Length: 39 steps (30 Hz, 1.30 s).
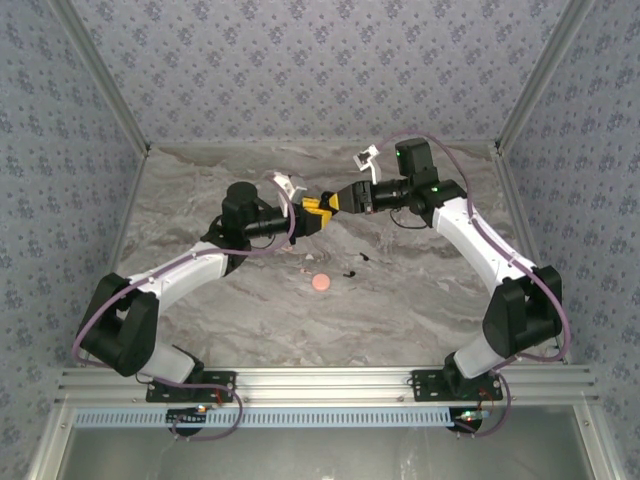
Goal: Insert wireless bluetooth earbuds into charging case
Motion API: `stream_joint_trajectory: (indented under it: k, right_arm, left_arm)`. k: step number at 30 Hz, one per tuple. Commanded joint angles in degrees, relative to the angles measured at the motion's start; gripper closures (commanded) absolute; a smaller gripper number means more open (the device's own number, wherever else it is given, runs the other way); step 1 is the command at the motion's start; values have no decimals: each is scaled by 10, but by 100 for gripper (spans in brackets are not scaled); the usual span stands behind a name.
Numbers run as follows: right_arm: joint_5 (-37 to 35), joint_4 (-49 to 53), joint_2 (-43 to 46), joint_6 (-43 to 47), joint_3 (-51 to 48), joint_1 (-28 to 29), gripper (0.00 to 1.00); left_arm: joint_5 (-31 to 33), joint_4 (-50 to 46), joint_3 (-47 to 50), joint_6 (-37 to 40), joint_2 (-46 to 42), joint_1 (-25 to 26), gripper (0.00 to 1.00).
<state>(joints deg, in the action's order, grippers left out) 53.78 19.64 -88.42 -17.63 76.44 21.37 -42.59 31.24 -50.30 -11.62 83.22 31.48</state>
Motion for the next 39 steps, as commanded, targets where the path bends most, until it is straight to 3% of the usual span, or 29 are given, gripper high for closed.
stream_joint_trajectory:
  k: [1, 18, 30, 39]
  right_arm:
    - [13, 22, -9, 15, 18, 14, 61]
    - [22, 42, -13, 38, 21, 30, 67]
    - [-16, 45, 7, 35, 20, 20, 67]
    - [-63, 56, 18, 31, 14, 10, 63]
  left_arm:
    - [-15, 18, -25, 0, -14, 3, 76]
    - [3, 2, -38, -11, -7, 4, 72]
    - [-10, -30, -39, 5, -5, 4, 82]
    - [-59, 9, -15, 24, -15, 5, 82]
